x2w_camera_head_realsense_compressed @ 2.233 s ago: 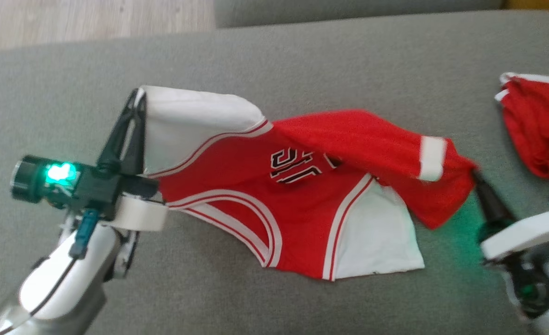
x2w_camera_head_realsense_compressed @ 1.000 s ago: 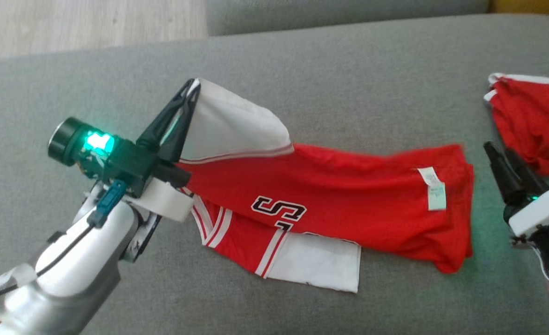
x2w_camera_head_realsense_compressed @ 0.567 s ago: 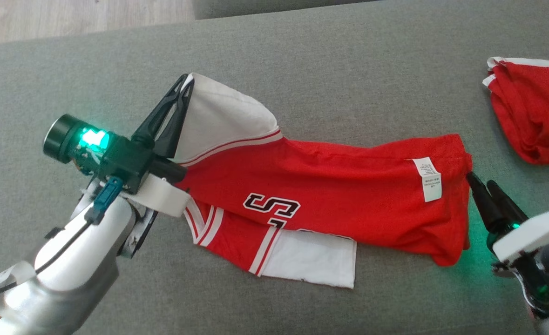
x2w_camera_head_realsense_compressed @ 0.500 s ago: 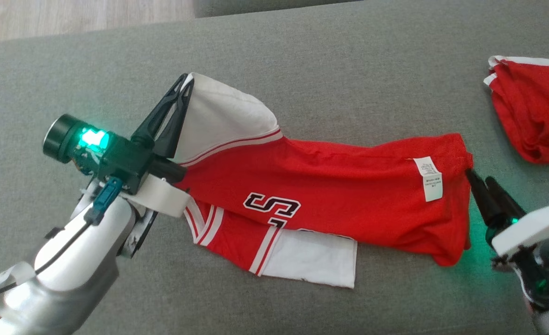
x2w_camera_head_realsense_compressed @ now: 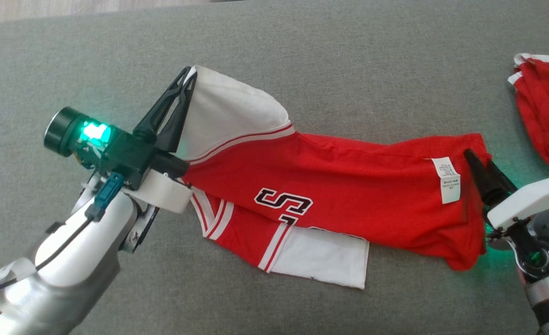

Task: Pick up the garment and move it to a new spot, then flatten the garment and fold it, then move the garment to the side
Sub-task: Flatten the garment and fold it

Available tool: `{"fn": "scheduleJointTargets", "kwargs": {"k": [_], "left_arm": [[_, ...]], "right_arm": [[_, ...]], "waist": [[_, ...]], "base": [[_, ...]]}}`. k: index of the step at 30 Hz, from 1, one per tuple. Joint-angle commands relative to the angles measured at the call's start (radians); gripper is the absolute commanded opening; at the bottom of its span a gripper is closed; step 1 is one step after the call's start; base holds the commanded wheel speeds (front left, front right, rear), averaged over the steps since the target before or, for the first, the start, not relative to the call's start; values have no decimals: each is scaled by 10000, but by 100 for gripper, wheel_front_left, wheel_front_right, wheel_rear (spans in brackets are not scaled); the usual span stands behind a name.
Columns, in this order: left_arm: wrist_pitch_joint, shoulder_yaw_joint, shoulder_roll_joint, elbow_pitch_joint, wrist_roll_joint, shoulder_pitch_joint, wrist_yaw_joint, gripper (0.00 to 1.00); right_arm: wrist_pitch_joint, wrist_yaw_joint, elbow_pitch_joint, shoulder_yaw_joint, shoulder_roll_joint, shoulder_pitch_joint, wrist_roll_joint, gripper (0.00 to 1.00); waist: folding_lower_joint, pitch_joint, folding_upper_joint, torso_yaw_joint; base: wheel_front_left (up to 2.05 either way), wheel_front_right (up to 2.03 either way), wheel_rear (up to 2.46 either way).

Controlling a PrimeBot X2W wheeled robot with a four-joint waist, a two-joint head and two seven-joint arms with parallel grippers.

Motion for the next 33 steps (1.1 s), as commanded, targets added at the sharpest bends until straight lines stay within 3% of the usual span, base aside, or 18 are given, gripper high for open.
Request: {"fn": "scheduleJointTargets", "kwargs": {"k": [1, 11, 12, 13, 14, 16, 17, 26, 28, 33], "left_arm": [[-42, 368, 243, -275, 72, -492, 49, 0], [-46, 300, 269, -255, 59, -500, 97, 0], [-44, 288, 268, -249, 58, -504, 96, 0], [-42, 275, 264, -244, 58, -509, 96, 0], [-37, 262, 262, -242, 59, -512, 99, 0], [-35, 246, 262, -242, 55, -513, 110, 0], [-35, 241, 269, -240, 51, -508, 117, 0], [-238, 401, 396, -231, 57, -541, 247, 0], [-429, 810, 696, -471, 78, -633, 434, 0], [-567, 1654, 1299, -1298, -99, -696, 660, 0]], "right_arm": [[-146, 77, -193, 171, -172, -243, 108, 100], [-618, 77, 79, 691, -306, -438, 585, 100], [-658, 77, 112, 746, -326, -457, 616, 93], [-713, 77, 148, 797, -354, -478, 634, 74], [-761, 77, 177, 846, -381, -497, 661, 47], [-888, 77, 223, 917, -455, -519, 702, 20], [-937, 77, 238, 956, -493, -529, 731, 0], [-1410, 77, -121, 1236, -1152, -539, 880, 0], [-1623, 77, -1117, 1127, -1970, -228, 977, 0], [-1628, 77, -2742, 403, -3318, 432, 1046, 0]], "waist": [[-1, 16, 0, 25], [-1, 36, 0, 55], [-1, 30, 0, 53], [-1, 24, 0, 51], [-1, 20, 0, 46], [-1, 6, 0, 33], [-1, -5, 0, 21], [-1, -269, 0, -59], [-1, -728, 0, -154], [-1, -1469, 0, -323]], "base": [[0, 0, 0], [0, 0, 0], [0, 0, 0], [0, 0, 0], [0, 0, 0], [0, 0, 0], [0, 0, 0], [0, 0, 0], [0, 0, 0], [0, 0, 0]]}}
